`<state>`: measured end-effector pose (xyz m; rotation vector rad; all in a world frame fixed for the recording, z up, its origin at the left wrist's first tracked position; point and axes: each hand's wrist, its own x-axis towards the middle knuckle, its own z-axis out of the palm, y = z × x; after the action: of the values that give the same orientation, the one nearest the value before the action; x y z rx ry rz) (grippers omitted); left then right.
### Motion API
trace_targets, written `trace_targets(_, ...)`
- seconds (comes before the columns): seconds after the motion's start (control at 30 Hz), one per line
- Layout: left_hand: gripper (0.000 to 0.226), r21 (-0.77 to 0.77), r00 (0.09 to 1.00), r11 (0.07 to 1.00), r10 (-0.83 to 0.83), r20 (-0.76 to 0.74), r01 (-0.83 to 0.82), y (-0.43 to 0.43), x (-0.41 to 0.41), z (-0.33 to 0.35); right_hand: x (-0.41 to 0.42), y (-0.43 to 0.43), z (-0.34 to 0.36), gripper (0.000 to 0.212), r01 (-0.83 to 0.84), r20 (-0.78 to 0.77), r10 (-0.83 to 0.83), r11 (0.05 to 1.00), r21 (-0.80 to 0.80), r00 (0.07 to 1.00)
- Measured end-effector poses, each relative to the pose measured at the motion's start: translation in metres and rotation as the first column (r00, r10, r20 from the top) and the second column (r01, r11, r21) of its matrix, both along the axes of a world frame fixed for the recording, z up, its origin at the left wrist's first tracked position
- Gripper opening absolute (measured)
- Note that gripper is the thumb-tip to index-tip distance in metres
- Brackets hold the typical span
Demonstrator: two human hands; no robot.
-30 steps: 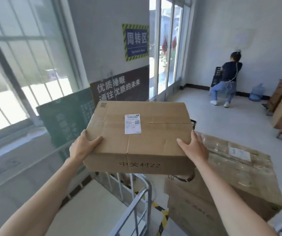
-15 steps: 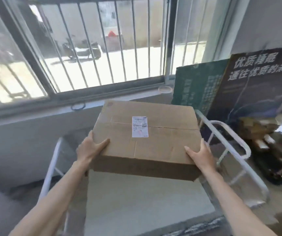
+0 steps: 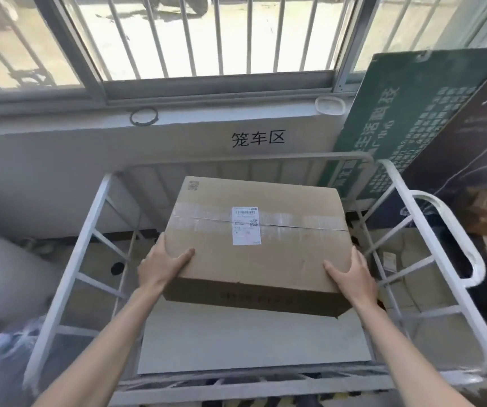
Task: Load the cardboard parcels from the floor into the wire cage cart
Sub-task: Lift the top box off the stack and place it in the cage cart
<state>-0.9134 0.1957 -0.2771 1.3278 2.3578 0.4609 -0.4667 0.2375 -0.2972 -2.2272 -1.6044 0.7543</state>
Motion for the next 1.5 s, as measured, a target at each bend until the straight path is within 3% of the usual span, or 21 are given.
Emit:
trace_targets(0.13,0.103,-0.098,0.998,0.994,0.045,0.043,-0.041,0.028,0.062,-0.050,0.063,0.026,-0.055,0.103,0.014,-0.074,-0.018,0.998,-0.054,0.997)
trace_targets(0.5,0.108,-0.344,0.989,0.938,0.096,0.115,-0.051,0.119,0.229,-0.272,0.223,0.116,-0.262,0.098,0.090,0.009,-0.092,0.952,-0.293,0.996)
trace_targets(0.73,0.111,-0.355,0.972,0.929,0.169,0.165,-0.101,0.186,0.242,-0.405,0.235,0.188,-0.376,0.097,0.023,0.055,-0.009,0.967,-0.253,0.998)
trace_targets(0.93,0.106,-0.272,0.989,0.961,0.080,0.125,-0.043,0.247,0.233,-0.491,0.222,0.259,-0.462,0.095,-0.031,-0.022,0.027,0.982,-0.187,0.999)
trace_targets(1.13,0.098,-0.362,0.967,0.932,0.116,0.227,-0.027,0.243,0.247,-0.550,0.234,0.282,-0.528,0.094,-0.128,-0.004,0.138,0.907,-0.401,0.990)
trace_targets(1.23,0.103,-0.404,0.983,0.908,-0.038,0.182,0.110,0.222,0.261,-0.568,0.229,0.270,-0.542,0.090,-0.179,0.066,0.229,0.883,-0.433,0.971)
trace_targets(1.33,0.095,-0.451,0.961,0.857,-0.275,0.006,0.249,0.194,0.285,-0.579,0.205,0.230,-0.546,0.083,-0.399,0.239,0.497,0.843,-0.362,0.834)
trace_targets(1.43,0.093,-0.474,0.939,0.831,-0.342,-0.025,0.291,0.188,0.292,-0.582,0.185,0.205,-0.556,0.085,-0.510,0.191,0.665,0.697,-0.504,0.721)
trace_targets(1.5,0.098,-0.501,0.927,0.808,-0.374,-0.029,0.311,0.193,0.291,-0.585,0.183,0.211,-0.563,0.083,-0.494,0.211,0.681,0.677,-0.545,0.701)
